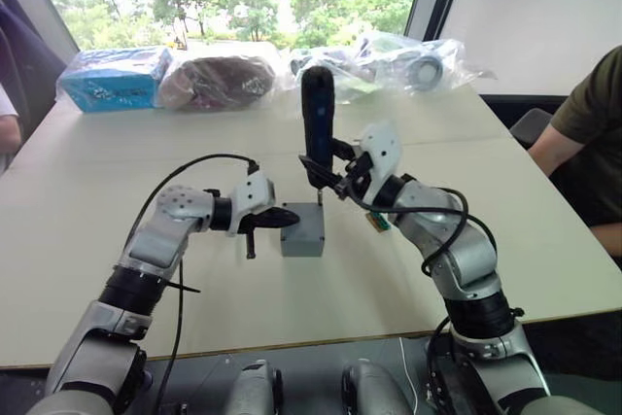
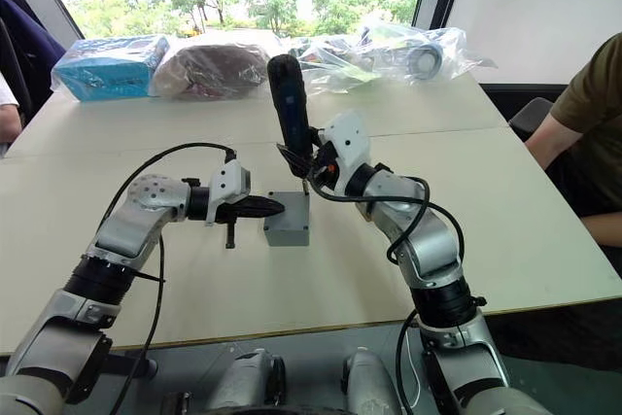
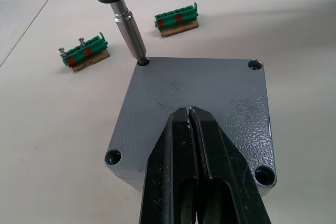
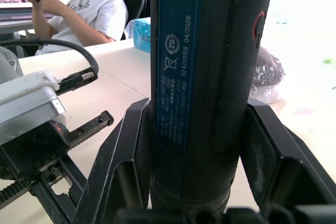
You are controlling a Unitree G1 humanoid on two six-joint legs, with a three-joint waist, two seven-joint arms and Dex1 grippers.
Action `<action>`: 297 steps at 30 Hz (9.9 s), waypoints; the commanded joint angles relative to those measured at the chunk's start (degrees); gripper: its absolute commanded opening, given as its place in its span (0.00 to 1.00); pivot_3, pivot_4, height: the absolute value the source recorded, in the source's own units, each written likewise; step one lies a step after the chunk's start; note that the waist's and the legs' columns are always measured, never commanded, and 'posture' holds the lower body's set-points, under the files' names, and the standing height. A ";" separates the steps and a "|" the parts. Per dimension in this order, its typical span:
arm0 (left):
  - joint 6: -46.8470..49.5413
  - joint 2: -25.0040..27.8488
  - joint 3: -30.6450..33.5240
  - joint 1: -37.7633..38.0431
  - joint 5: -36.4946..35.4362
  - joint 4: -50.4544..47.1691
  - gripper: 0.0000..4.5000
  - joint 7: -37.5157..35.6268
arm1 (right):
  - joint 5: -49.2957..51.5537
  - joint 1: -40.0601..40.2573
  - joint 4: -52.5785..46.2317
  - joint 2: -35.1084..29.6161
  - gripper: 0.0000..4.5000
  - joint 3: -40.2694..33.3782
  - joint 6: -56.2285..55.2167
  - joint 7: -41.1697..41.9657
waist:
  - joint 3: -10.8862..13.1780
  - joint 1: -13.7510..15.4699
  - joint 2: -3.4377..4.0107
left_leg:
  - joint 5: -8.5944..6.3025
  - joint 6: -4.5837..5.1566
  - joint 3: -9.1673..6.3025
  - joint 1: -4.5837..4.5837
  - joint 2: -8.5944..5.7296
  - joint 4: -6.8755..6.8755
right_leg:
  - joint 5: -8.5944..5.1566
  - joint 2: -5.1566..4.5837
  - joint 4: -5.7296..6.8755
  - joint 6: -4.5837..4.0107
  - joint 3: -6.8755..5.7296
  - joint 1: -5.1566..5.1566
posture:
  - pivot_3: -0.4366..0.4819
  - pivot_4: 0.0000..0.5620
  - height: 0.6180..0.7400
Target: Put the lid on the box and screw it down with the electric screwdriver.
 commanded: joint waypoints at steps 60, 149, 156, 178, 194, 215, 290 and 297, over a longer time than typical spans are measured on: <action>17.04 6.78 8.80 -0.34 -16.72 -22.61 0.00 6.94 | 4.71 -26.62 12.61 -35.39 0.99 3.96 47.31 0.49 | 2.71 -0.06 0.10 | 0.04 0.03 0.18 -1.02 -0.07 0.41 | 0.41 0.74 0.14 0.70 0.07 -0.90 | 0.48 0.27 1.00; 7.48 5.58 4.41 3.81 -6.42 -4.63 0.00 -0.43 | -3.63 -1.18 -1.22 -12.83 0.00 13.12 20.83 10.34 | 2.66 -0.05 -0.01 | 0.04 0.02 0.18 -0.93 -0.07 1.25 | 0.44 0.72 0.99 0.74 0.03 -0.75 | 0.48 0.27 1.00; 6.79 5.69 4.15 2.99 -5.71 -3.47 0.00 -0.75 | -3.94 -0.61 -2.81 -12.89 0.00 13.14 22.17 10.28 | 2.66 -0.05 -0.01 | 0.04 0.02 0.19 -0.93 -0.07 1.25 | 0.44 0.72 0.98 0.74 0.03 -0.75 | 0.48 0.27 1.00; 10.45 10.92 10.77 -2.78 -10.03 -8.46 0.00 0.16 | -7.66 -10.20 13.25 -11.00 0.16 2.46 15.35 3.44 | 2.66 0.03 -0.02 | 0.05 0.02 0.21 -0.94 -0.08 1.25 | 0.44 0.73 0.98 0.75 0.03 -0.75 | 0.48 0.27 1.00; 11.47 7.10 9.62 -4.59 -11.05 -9.63 0.00 2.45 | -5.49 -17.49 33.36 -3.78 0.59 -3.08 9.38 4.03 | 2.66 -0.08 -0.01 | 0.06 0.00 0.24 -0.94 -0.07 1.23 | 0.44 0.74 0.99 0.75 0.05 -0.76 | 0.48 0.27 1.00; 11.91 8.05 10.51 -4.21 -11.53 -10.61 0.00 2.56 | -7.82 -17.90 39.10 -3.09 0.59 -1.87 6.20 5.95 | 2.67 -0.24 -0.01 | 0.06 -0.01 0.25 -0.93 -0.07 1.23 | 0.44 0.73 1.00 0.75 0.06 -0.76 | 0.48 0.27 1.00; 11.58 9.27 10.06 -1.36 -11.69 -12.58 0.00 1.31 | 1.97 -14.81 4.62 -10.81 0.01 6.42 32.31 10.59 | 2.67 -0.11 -0.01 | 0.06 -0.01 0.21 -0.93 -0.07 1.23 | 0.44 0.73 0.99 0.75 0.05 -0.76 | 0.48 0.27 1.00; 11.41 9.22 10.02 -1.03 -11.61 -12.72 0.00 1.46 | 1.27 -14.32 5.80 -11.30 0.01 7.55 30.96 10.65 | 2.67 -0.09 -0.01 | 0.06 -0.01 0.21 -0.94 -0.07 1.23 | 0.44 0.73 0.99 0.75 0.04 -0.76 | 0.48 0.27 1.00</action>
